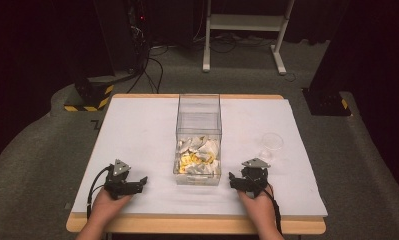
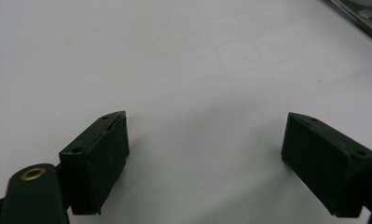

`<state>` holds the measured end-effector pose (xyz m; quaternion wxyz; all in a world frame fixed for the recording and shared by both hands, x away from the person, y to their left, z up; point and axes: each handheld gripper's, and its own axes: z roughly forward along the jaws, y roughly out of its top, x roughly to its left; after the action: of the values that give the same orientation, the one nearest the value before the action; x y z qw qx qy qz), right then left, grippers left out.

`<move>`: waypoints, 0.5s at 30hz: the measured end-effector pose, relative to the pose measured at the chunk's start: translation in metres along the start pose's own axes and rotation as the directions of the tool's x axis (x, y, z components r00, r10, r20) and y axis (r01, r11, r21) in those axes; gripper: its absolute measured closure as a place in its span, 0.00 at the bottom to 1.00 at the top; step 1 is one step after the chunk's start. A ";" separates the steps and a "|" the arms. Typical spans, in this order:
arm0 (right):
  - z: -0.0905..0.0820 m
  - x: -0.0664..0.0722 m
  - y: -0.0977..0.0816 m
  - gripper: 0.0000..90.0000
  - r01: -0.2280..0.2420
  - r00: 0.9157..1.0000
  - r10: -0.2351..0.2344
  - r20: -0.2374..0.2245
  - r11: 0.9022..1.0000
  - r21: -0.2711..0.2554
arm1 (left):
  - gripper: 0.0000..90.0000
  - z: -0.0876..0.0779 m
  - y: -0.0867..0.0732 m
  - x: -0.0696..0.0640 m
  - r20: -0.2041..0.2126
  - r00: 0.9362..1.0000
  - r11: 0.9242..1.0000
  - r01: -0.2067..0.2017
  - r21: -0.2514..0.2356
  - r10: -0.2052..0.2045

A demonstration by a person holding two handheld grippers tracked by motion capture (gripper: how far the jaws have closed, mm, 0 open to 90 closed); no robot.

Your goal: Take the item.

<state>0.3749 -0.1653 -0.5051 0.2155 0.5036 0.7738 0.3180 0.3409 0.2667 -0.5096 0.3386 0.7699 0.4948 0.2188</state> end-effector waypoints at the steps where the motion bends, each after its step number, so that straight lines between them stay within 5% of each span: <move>1: 0.000 0.000 0.000 0.17 0.000 1.000 0.000 0.000 1.000 0.000 | 0.17 0.000 0.000 0.000 0.000 1.000 1.000 0.000 0.000 0.000; 15: 0.000 0.000 0.000 0.17 -0.001 1.000 0.001 -0.001 1.000 0.000 | 0.17 0.000 0.000 0.000 0.000 1.000 1.000 0.000 0.000 0.000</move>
<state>0.3749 -0.1654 -0.5051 0.2151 0.5038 0.7738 0.3182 0.3409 0.2666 -0.5097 0.3386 0.7698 0.4947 0.2190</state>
